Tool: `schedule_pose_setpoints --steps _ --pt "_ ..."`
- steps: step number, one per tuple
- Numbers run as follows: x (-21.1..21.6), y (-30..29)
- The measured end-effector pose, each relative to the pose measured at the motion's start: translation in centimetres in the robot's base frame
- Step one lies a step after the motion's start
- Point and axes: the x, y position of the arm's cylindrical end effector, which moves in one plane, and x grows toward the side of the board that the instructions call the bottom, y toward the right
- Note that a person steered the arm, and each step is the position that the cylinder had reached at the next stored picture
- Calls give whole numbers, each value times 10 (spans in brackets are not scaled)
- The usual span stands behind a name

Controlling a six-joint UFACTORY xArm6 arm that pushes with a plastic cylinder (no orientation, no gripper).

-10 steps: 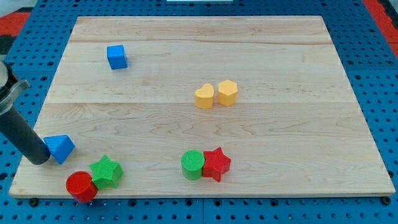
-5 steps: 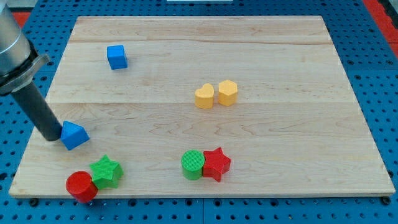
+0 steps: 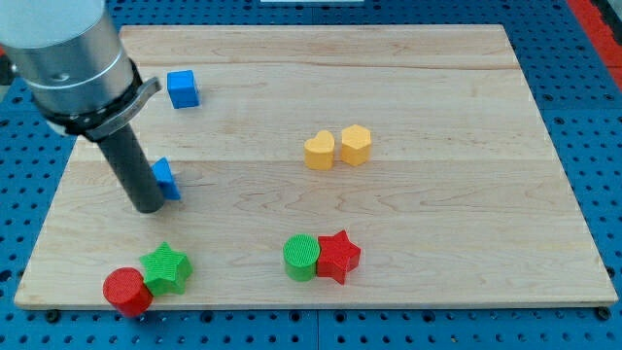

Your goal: Push blue triangle into blue cube

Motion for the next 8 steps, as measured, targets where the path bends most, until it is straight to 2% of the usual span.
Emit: schedule_pose_setpoints --steps 3,6,8 --pt "-99 27" --pt "-107 88" --pt "-137 27"
